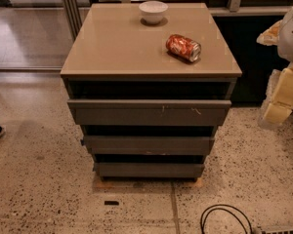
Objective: Open top drawer
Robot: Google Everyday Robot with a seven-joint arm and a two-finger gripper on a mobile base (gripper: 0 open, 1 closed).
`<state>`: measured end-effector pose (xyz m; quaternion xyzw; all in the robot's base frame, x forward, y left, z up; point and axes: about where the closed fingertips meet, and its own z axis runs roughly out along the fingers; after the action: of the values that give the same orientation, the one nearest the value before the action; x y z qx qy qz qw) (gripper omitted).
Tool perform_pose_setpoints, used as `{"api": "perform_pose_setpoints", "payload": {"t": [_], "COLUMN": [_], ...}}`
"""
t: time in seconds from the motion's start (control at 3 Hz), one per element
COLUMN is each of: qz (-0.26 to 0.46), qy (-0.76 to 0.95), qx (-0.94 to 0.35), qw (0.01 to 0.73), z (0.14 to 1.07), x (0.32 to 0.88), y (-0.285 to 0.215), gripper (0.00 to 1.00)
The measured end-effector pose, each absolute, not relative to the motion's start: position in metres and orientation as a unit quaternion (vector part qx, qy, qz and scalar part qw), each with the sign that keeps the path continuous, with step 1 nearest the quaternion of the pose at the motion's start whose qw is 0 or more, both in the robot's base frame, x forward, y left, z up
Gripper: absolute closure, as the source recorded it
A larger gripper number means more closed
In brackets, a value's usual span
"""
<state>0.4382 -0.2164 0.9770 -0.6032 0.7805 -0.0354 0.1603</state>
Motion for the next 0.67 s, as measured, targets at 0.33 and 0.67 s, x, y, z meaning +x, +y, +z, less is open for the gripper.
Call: {"api": "perform_pose_setpoints", "payload": {"t": [0.33, 0.67], "qz": [-0.035, -0.032], "qy": [0.781, 0.779], "qx": [-0.603, -0.603], "qw": [0.16, 0.171], "z": [0.977, 0.9779], "x": [0.4382, 0.438], "y": [-0.2164, -0.2148], "gripper": [0.0, 0.0]}}
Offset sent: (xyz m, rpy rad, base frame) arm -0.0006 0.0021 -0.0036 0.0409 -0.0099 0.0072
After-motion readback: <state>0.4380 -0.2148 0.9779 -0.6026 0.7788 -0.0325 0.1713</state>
